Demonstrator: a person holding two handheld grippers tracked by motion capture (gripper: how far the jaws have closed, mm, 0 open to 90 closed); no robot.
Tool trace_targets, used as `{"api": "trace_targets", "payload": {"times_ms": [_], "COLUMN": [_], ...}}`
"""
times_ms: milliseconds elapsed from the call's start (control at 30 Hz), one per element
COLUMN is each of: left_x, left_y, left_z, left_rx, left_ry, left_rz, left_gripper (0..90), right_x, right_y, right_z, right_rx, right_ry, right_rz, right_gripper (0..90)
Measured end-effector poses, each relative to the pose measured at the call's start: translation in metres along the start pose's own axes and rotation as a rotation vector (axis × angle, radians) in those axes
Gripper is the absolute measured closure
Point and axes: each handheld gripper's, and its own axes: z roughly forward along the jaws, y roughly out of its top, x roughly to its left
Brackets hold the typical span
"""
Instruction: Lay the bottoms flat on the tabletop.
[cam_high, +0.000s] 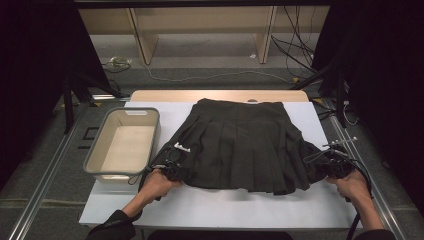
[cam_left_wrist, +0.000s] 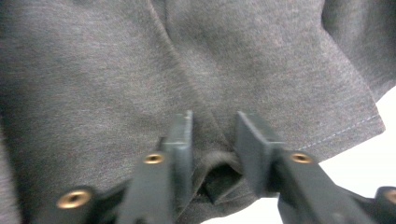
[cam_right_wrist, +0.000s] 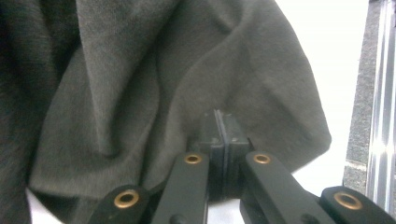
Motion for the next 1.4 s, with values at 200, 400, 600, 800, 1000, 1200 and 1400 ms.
{"api": "trace_targets", "payload": {"times_ms": [200,400,600,800,1000,1200,1400], "left_x": [-0.005,-0.007,-0.006,-0.007,-0.007,-0.007,-0.008], "left_y": [0.001,0.000,-0.001,-0.001,-0.001,-0.001,-0.001], "left_z": [0.002,0.003,0.001,-0.001,0.000,0.000,-0.002], "left_rx": [0.012,0.014,0.012,0.004,0.007,0.008,0.008], "left_ry": [-0.015,-0.032,-0.037,-0.036,-0.033,-0.032,-0.031], "left_rz": [0.020,0.020,0.024,0.023,0.028,0.031,0.035], "left_gripper": [86.0,86.5,86.3,85.9,85.8,85.6,85.4], "right_x": [0.004,0.011,0.009,0.001,-0.012,-0.011,0.008], "right_y": [0.006,0.013,0.009,-0.004,-0.015,-0.017,-0.012], "right_z": [-0.002,0.017,0.002,-0.027,-0.024,-0.028,-0.042], "right_rx": [-0.063,-0.014,0.003,-0.025,-0.004,-0.038,-0.122], "right_ry": [0.046,-0.004,0.009,0.010,-0.021,-0.044,-0.011], "right_rz": [0.033,0.004,0.024,0.090,0.142,0.107,0.080], "right_gripper": [53.8,61.1,87.0,86.9,75.6,74.0,59.0]}}
